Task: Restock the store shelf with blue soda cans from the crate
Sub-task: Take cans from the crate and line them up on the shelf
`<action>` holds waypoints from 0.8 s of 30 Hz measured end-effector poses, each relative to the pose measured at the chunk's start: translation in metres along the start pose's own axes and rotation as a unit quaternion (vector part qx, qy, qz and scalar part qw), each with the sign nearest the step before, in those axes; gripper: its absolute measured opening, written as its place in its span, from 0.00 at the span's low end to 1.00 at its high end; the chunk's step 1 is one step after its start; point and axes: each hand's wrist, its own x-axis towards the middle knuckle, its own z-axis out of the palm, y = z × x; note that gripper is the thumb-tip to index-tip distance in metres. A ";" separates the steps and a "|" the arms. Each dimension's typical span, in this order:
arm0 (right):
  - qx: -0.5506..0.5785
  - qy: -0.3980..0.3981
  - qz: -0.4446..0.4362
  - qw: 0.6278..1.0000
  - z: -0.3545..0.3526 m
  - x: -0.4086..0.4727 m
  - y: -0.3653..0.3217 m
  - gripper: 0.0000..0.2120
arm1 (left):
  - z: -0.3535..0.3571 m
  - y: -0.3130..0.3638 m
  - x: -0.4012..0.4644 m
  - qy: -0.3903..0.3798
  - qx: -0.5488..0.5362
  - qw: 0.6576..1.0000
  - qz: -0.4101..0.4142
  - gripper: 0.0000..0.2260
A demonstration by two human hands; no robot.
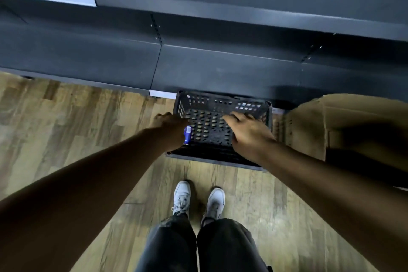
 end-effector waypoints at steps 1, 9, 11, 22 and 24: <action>0.033 0.001 0.012 0.999 0.008 0.004 0.003 0.28 | 0.008 -0.006 0.004 -0.012 -0.023 1.000 -0.011 0.16; 0.082 -0.050 0.075 0.993 0.068 0.025 0.017 0.27 | 0.061 -0.021 0.024 -0.137 -0.196 0.968 -0.079 0.16; 0.081 -0.069 0.078 0.991 0.081 0.030 0.018 0.27 | 0.075 -0.023 0.031 -0.148 -0.191 0.968 -0.070 0.16; 0.167 -0.079 0.176 0.967 0.142 0.073 0.033 0.27 | 0.144 -0.030 0.073 -0.173 -0.188 0.965 -0.054 0.12; 0.184 -0.071 0.195 0.961 0.150 0.078 0.034 0.27 | 0.150 -0.032 0.078 -0.176 -0.189 0.965 -0.055 0.11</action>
